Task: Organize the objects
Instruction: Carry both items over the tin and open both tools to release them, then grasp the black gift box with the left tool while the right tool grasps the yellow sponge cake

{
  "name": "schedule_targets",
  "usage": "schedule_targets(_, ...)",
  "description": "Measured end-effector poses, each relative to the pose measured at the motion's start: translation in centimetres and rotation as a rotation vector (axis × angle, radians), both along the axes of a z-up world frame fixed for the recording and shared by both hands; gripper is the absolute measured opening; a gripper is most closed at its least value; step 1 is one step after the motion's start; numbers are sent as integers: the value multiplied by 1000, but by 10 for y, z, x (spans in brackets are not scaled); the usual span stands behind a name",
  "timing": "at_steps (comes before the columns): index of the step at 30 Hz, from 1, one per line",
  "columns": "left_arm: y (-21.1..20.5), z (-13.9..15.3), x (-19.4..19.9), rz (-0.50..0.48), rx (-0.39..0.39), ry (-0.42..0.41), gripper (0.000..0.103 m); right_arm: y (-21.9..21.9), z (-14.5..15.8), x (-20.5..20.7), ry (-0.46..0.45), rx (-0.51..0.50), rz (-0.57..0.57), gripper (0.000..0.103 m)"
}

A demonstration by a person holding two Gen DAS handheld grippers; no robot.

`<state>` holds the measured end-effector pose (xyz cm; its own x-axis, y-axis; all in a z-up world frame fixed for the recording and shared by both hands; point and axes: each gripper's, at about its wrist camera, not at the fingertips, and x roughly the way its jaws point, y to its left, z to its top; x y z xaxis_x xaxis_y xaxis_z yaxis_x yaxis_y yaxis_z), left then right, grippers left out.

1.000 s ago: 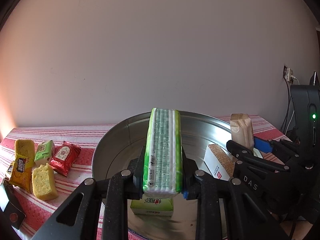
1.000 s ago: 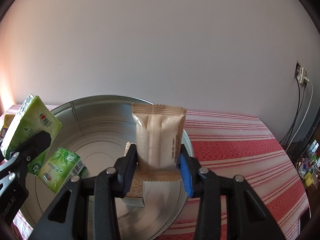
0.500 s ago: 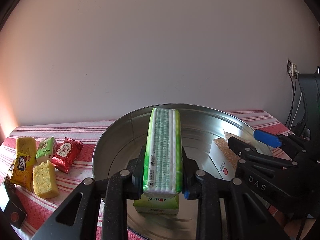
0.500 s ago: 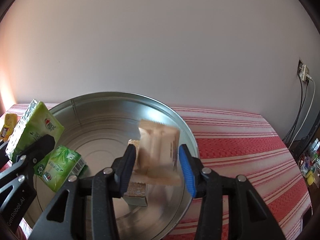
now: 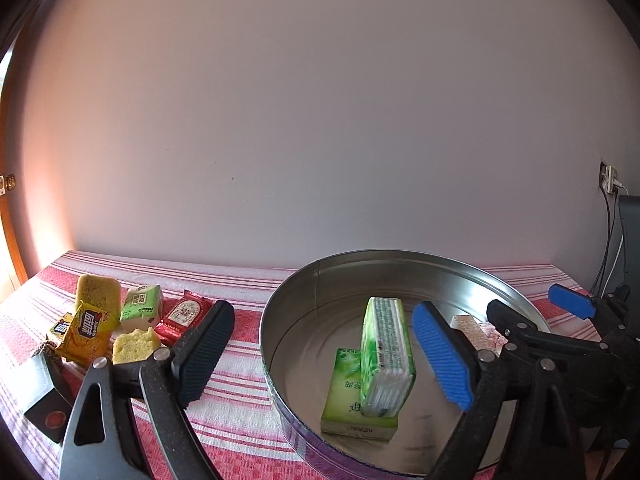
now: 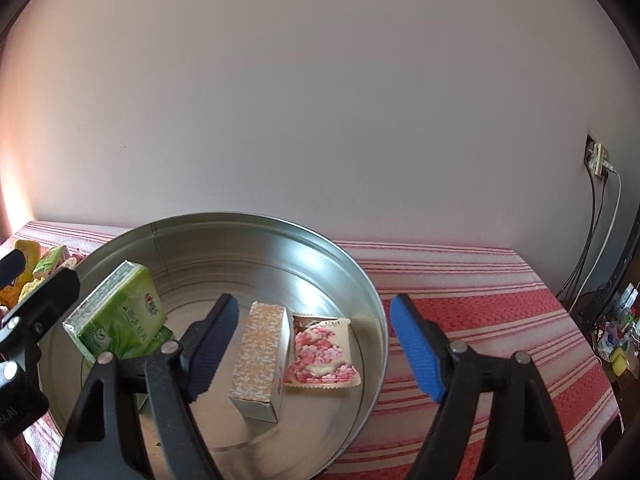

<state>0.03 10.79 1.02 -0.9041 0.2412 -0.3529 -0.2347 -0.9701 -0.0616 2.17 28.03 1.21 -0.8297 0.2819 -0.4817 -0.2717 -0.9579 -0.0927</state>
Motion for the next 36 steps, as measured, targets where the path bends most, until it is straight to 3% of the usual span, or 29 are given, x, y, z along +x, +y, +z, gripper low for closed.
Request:
schedule_targets(6, -13, 4, 8, 33, 10, 8, 92, -1, 1, 2, 26, -18, 14, 87)
schedule_targets(20, -51, 9, 22, 109, -17, 3, 92, -9, 2, 14, 105, -46, 33, 88)
schedule_targets(36, -77, -2, 28, 101, -75, -6, 92, -27, 5, 30, 142, 16, -100, 91)
